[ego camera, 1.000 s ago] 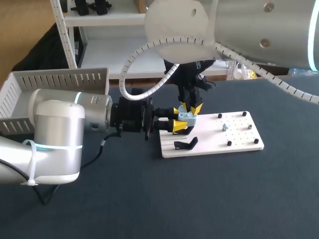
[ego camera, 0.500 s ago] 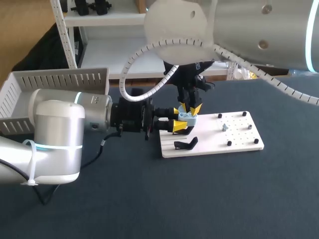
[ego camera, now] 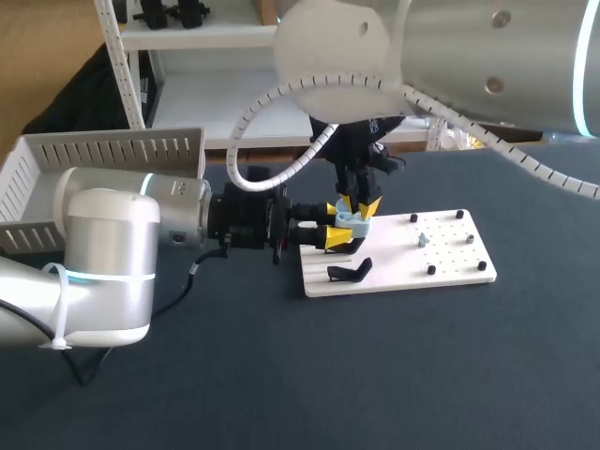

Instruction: Pick up each earbud case from the left stands, insert the matching earbuds, close the lid, and place the case in the box.

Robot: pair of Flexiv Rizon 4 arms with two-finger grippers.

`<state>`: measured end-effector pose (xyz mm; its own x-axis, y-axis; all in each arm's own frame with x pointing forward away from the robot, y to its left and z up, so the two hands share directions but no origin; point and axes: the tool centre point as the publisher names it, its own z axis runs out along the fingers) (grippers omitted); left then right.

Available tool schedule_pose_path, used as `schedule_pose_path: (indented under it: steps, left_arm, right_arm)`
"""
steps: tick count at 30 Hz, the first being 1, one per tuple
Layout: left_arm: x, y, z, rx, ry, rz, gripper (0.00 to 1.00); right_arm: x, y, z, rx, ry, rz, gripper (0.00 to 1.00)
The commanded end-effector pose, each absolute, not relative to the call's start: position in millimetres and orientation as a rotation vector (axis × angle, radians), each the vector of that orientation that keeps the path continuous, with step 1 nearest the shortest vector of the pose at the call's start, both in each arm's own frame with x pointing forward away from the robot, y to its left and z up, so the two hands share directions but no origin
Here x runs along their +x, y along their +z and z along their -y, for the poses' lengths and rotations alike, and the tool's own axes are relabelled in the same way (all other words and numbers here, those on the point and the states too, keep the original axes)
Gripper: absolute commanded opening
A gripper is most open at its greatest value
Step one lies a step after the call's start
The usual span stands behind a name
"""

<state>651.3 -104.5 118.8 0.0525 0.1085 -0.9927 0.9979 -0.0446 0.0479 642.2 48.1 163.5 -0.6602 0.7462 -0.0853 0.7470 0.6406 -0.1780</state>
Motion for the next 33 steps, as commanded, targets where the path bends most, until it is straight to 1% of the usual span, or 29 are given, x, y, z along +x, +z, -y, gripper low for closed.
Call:
schedule_pose_path:
  steps: [1,13,14,15,16,18,21,27,33]
  left_arm:
    - [652,119,105,1.345,-1.146,-1.233,0.00]
    - [652,119,105,1.345,-1.146,-1.233,0.00]
    - [652,119,105,1.345,-1.146,-1.233,0.00]
    - [652,119,105,1.345,-1.146,-1.233,0.00]
    - [652,119,105,1.345,-1.146,-1.233,0.00]
    - [652,119,105,1.345,-1.146,-1.233,0.00]
    - [652,119,105,1.345,-1.146,-1.233,0.00]
    - [652,119,105,1.345,-1.146,-1.233,0.00]
    - [652,119,105,1.345,-1.146,-1.233,0.00]
  right_arm:
    - [644,162,-49,1.294,-0.321,-2.842,0.00]
    - [645,158,-50,1.302,-0.338,-2.845,0.00]
    - [645,158,-50,1.304,-0.339,-2.846,0.03]
    - [645,158,-50,1.305,-0.340,-2.846,0.15]
    - [645,158,-50,1.306,-0.339,-2.846,0.20]
    - [645,158,-50,1.307,-0.338,-2.846,0.27]
    - [644,158,-51,1.306,-0.333,-2.848,0.29]
    - [640,165,-52,1.301,-0.301,-2.847,0.30]
    - [628,185,-45,1.301,-0.156,-2.847,0.31]
